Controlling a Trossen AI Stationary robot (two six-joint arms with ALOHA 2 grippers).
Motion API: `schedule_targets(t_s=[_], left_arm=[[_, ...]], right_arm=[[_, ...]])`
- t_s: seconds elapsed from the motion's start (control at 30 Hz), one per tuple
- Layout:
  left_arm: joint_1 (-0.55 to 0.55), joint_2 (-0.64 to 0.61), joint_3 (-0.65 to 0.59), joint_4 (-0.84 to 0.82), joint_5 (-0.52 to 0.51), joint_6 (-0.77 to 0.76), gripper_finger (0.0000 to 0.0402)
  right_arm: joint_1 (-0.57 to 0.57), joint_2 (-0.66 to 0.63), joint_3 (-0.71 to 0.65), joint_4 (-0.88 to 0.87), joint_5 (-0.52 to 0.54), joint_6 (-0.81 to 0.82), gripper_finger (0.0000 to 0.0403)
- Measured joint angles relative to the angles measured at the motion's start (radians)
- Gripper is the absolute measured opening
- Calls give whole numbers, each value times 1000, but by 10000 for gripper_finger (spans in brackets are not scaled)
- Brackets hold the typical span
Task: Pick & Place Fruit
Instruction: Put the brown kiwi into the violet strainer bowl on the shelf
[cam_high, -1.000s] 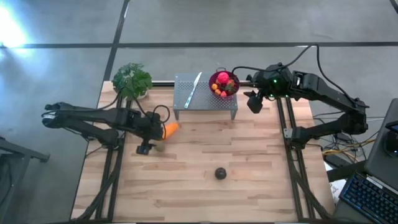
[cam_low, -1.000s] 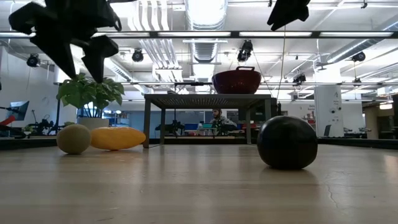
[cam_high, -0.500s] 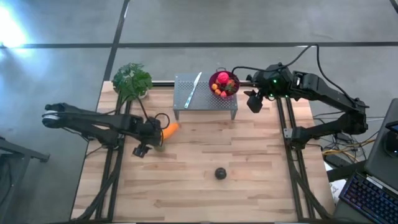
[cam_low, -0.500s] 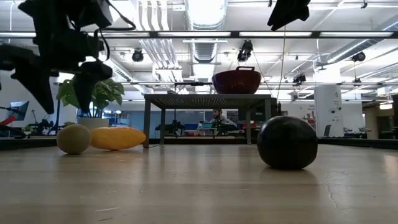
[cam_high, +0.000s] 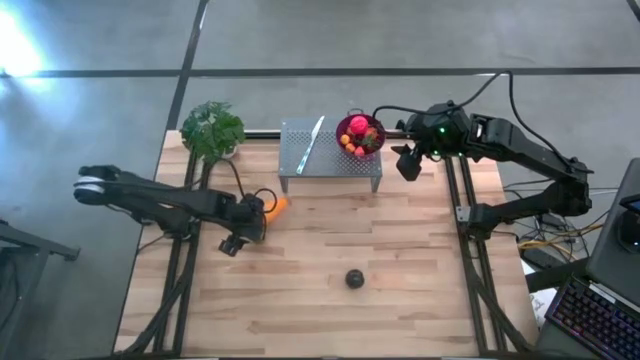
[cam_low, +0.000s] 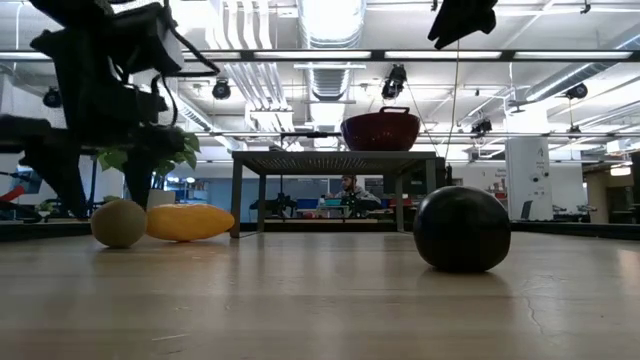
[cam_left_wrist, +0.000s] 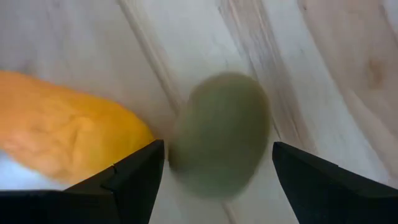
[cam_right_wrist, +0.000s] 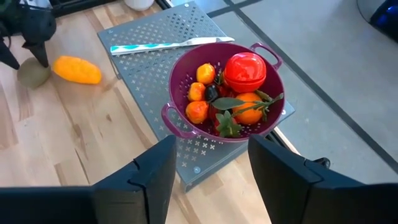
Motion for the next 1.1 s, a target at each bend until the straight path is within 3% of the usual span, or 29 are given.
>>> schedule_targets(t_s=[0.27, 0.5, 0.87, 1.1], left_arm=[[0, 134, -27, 67, 6, -2, 303], [0, 180, 6, 49, 5, -25, 303], [0, 181, 52, 100, 15, -269, 303], [-20, 194, 49, 111, 111, -368, 303]], right_arm=[[0, 0, -21, 1, 0, -16, 171], [-3, 0, -54, 4, 0, -30, 157], [-3, 0, -70, 4, 0, -52, 137], [-2, 0, -72, 3, 0, -57, 127]])
